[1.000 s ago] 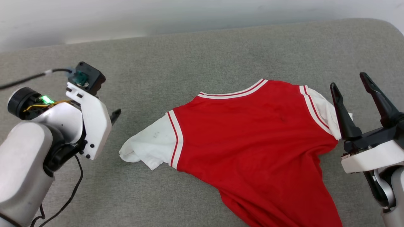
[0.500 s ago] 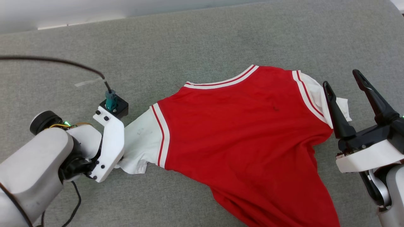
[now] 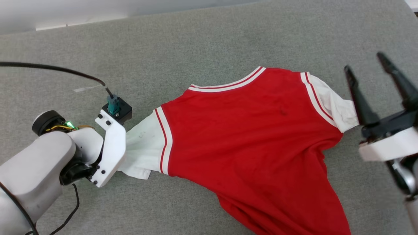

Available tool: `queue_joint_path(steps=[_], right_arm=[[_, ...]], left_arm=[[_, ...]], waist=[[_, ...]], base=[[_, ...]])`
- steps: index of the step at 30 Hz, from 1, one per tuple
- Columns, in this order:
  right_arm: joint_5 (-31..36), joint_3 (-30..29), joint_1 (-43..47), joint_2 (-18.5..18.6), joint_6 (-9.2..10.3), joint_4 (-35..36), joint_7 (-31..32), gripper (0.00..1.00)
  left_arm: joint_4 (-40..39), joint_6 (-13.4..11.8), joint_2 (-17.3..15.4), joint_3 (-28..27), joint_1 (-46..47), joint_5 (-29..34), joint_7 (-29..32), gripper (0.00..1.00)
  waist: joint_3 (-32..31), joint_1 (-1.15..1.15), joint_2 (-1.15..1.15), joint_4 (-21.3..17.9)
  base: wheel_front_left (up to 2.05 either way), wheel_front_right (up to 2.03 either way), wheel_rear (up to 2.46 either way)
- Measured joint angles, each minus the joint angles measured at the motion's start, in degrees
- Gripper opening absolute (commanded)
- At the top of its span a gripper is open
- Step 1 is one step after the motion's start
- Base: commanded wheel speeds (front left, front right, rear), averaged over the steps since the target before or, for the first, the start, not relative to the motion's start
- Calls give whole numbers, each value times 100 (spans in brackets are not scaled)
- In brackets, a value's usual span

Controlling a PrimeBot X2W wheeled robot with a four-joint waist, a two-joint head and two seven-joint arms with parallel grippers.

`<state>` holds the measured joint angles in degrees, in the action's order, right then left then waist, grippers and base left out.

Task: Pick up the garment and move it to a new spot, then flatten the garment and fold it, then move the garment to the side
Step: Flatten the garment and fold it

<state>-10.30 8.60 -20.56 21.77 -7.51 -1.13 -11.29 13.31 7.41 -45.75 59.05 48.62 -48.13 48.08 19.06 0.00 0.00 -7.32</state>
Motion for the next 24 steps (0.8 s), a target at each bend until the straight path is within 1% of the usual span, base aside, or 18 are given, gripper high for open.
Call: queue_joint_path(steps=[4,7,9,11,14,17,19,20,24], right_arm=[[20,34,-418,465,0,105,310,100],[-83,309,-807,961,-1,203,927,100],[-355,634,-1035,1379,0,187,1562,100],[-804,1069,-1266,1812,-1,155,2324,100],[-1705,1844,-1606,2531,-1,135,3579,100],[-2491,2463,-1984,3092,-1,160,4624,100],[-2844,2744,-2229,3328,-1,74,5166,100],[-3017,2847,-2332,3385,0,-31,5386,100],[-3450,3125,-2669,3395,0,-531,5937,100]], left_arm=[[45,0,65,-46,13,-37,-402,0],[-76,0,18,-60,80,-32,-592,0],[-198,-1,-9,-99,129,-26,-695,0],[-327,-1,-15,-102,132,-5,-772,0],[-522,-3,-13,-133,167,12,-855,0],[-698,-10,11,-143,255,78,-893,0],[-777,-30,47,-140,298,121,-906,0],[-810,-35,71,-140,337,164,-927,0],[-915,-36,120,-168,476,252,-981,0]], waist=[[-122,0,0,69],[-209,0,0,136],[-246,0,0,198],[-271,0,0,271],[-276,0,0,387],[-223,0,0,501],[-157,0,0,568],[-117,0,0,601],[76,0,0,715]], base=[[0,0,0],[0,0,0],[0,0,0],[0,0,0],[0,0,0],[0,0,0],[0,0,0],[0,0,0],[0,0,0]])
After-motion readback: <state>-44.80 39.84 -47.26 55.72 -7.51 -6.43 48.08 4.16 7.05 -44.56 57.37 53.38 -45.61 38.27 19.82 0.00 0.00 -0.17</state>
